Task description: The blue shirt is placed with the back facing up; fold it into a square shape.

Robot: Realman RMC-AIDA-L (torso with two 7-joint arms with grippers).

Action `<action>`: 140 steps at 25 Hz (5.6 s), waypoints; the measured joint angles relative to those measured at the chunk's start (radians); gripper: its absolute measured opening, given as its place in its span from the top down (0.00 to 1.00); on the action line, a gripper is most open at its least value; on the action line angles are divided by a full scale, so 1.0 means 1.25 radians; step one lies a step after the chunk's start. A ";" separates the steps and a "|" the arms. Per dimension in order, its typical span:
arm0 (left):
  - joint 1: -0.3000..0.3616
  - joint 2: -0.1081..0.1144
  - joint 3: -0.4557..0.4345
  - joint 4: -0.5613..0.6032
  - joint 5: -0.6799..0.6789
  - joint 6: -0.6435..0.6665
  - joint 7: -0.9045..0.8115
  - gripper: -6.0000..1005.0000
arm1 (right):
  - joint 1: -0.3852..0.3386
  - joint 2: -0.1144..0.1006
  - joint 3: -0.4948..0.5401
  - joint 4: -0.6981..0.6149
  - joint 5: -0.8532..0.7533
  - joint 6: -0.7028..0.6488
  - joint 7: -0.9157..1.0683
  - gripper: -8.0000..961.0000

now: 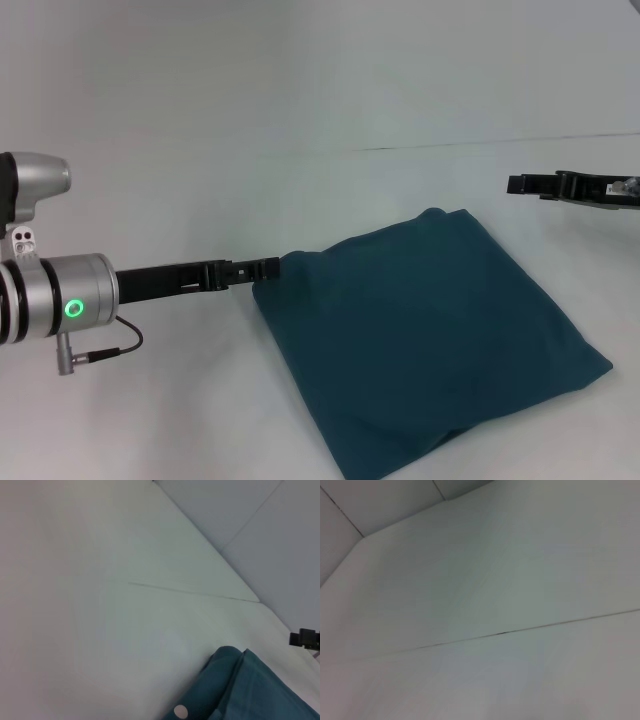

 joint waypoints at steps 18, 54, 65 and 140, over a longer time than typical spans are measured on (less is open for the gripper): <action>-0.048 -0.014 0.010 -0.062 0.045 -0.056 -0.049 0.19 | -0.015 -0.007 -0.005 -0.002 -0.003 -0.014 -0.002 0.31; -0.073 -0.034 0.037 -0.076 0.045 -0.129 -0.039 0.23 | -0.020 0.000 -0.004 -0.001 -0.002 -0.020 -0.002 0.31; -0.080 -0.034 0.037 -0.076 0.045 -0.133 -0.039 0.71 | -0.020 0.000 -0.004 -0.001 -0.002 -0.020 -0.002 0.31; 0.020 -0.035 -0.039 0.135 -0.048 -0.145 -0.042 0.68 | -0.034 0.011 0.038 -0.029 0.016 -0.112 -0.063 0.30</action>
